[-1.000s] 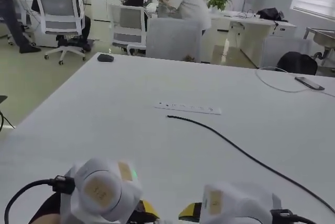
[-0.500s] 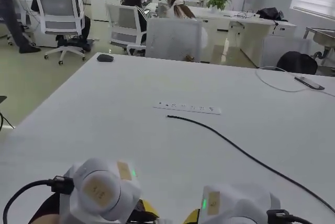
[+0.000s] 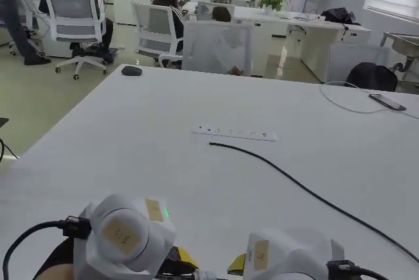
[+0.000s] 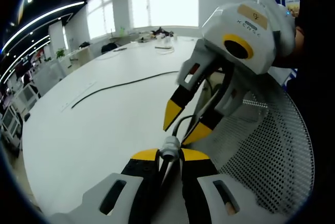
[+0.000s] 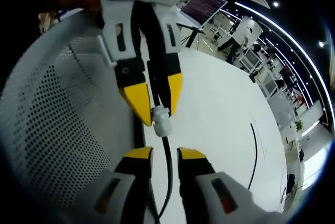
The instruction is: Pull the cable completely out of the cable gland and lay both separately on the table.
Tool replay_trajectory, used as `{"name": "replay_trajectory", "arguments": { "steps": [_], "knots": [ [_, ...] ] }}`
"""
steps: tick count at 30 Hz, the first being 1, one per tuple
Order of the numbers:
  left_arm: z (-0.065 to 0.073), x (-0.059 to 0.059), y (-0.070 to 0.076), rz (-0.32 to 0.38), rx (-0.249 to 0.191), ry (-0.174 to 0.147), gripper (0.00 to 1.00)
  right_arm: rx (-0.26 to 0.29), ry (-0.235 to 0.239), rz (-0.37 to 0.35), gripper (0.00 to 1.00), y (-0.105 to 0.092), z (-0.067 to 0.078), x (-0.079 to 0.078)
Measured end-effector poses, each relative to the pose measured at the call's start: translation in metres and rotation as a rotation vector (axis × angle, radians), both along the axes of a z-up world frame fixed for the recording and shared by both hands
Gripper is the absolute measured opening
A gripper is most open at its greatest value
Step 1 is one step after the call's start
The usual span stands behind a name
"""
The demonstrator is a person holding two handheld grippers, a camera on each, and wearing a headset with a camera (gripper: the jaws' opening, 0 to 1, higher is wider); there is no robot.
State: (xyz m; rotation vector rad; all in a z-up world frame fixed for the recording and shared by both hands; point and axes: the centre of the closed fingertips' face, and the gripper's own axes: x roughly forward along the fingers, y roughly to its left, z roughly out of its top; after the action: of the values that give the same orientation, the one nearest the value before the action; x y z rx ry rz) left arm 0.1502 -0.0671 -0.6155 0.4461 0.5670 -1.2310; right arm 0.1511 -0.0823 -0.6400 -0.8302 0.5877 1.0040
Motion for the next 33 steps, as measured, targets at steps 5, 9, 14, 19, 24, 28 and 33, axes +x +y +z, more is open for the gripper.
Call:
{"name": "replay_trajectory", "arguments": {
  "steps": [5,9,14,19,24,28,33],
  "knots": [
    [0.001,-0.005,-0.005,-0.031,-0.005,0.002,0.16,-0.023,0.01,0.007,0.05,-0.003,-0.004,-0.002],
    [0.001,-0.004,-0.004,-0.028,-0.006,-0.002,0.16,-0.011,0.018,-0.024,0.05,-0.006,-0.004,0.0],
    [0.002,0.001,-0.001,0.001,-0.011,-0.007,0.16,-0.082,0.027,-0.095,0.04,-0.024,-0.013,0.006],
    [0.002,0.002,-0.001,0.007,-0.008,-0.01,0.16,-0.12,0.071,-0.126,0.05,-0.033,-0.022,0.003],
    [0.002,0.001,-0.001,0.002,-0.003,-0.013,0.16,-0.058,0.05,-0.076,0.19,-0.017,-0.014,0.001],
    [0.002,0.0,-0.002,-0.002,-0.008,-0.011,0.16,-0.009,0.002,-0.023,0.19,-0.006,-0.002,0.0],
    [0.003,-0.001,-0.003,-0.008,-0.016,-0.008,0.16,-0.006,-0.012,-0.011,0.04,-0.006,0.001,0.001]
  ]
}}
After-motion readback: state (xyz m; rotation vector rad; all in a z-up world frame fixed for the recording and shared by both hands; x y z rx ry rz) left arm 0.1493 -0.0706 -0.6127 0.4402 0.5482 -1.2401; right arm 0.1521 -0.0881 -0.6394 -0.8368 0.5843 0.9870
